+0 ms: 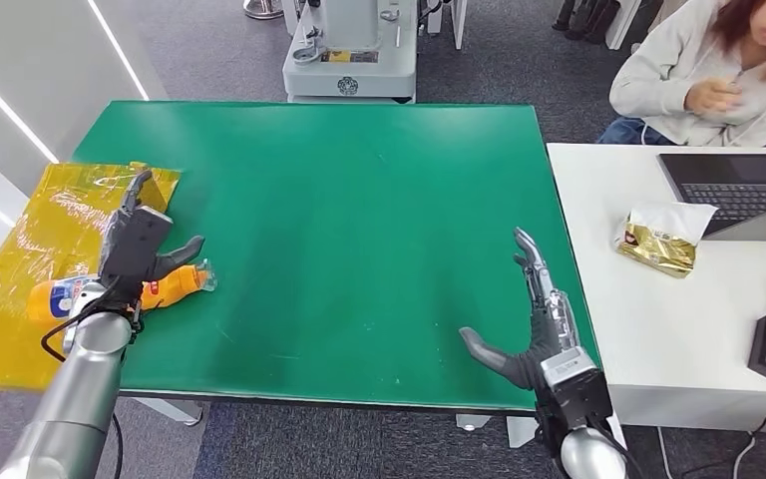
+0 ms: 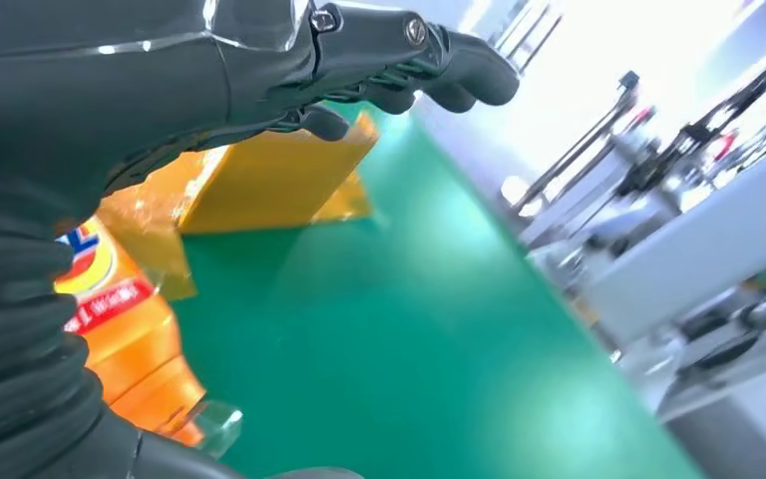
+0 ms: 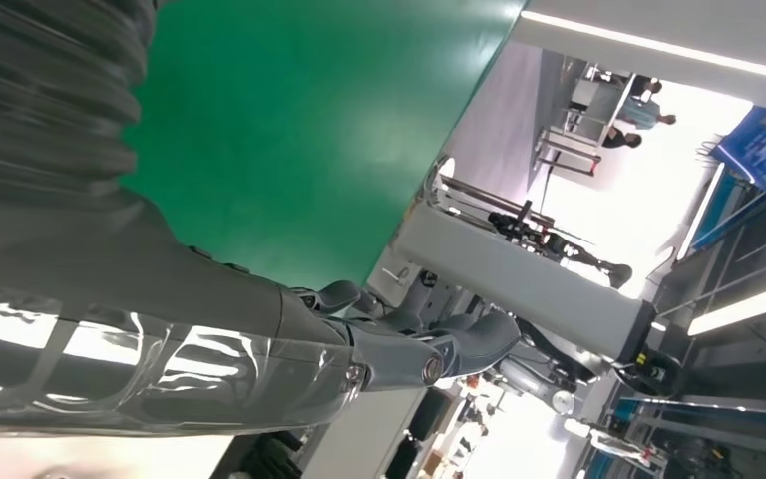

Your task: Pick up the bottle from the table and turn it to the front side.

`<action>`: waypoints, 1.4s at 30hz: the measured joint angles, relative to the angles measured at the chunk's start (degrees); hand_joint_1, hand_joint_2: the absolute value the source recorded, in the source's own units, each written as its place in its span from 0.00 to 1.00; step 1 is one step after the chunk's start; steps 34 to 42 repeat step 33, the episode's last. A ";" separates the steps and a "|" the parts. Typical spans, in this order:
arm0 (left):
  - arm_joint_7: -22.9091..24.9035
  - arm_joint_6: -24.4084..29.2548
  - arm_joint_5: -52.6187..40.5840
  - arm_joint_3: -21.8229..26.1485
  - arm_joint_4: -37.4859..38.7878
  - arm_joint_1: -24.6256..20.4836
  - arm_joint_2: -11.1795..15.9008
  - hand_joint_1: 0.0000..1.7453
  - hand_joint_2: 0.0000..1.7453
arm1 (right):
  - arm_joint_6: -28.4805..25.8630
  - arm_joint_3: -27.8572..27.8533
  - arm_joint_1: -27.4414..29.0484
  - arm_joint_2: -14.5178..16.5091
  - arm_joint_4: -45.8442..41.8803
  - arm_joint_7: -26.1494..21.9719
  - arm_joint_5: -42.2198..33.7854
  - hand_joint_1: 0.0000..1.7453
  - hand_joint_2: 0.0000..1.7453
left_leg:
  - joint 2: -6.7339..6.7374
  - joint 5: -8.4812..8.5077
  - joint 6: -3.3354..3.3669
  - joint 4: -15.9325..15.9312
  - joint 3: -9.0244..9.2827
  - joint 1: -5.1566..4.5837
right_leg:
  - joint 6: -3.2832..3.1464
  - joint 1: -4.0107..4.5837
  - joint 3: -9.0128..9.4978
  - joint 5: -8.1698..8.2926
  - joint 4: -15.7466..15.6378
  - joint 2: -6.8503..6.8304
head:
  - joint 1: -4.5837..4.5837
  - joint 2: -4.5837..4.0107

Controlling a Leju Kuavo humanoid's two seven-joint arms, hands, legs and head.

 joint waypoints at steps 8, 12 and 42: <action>-8.68 2.56 6.64 -0.21 -12.82 6.53 -2.93 0.00 1.00 | -0.87 -0.41 1.98 0.21 -1.15 -1.10 -1.08 0.00 1.00 | 0.03 -0.01 0.01 0.01 0.00 -0.02 | 0.01 -0.01 0.01 0.00 -0.03 0.04 | 0.00 0.00; -10.89 -0.69 12.80 -2.82 -23.29 12.52 -6.09 0.00 1.00 | -0.85 -0.43 1.99 0.58 -1.13 -2.05 -2.22 0.00 1.00 | 0.00 -0.06 0.03 0.01 -0.01 -0.03 | 0.04 -0.01 0.02 -0.03 -0.09 0.00 | 0.00 0.00; -9.90 -4.29 15.19 -12.76 -35.86 24.08 -13.07 0.00 1.00 | -1.06 -0.27 5.71 3.94 -1.52 -4.68 -2.51 0.00 1.00 | -0.01 -0.08 0.05 -0.01 0.00 -0.01 | 0.07 0.00 0.05 -0.06 -0.06 -0.03 | 0.00 0.00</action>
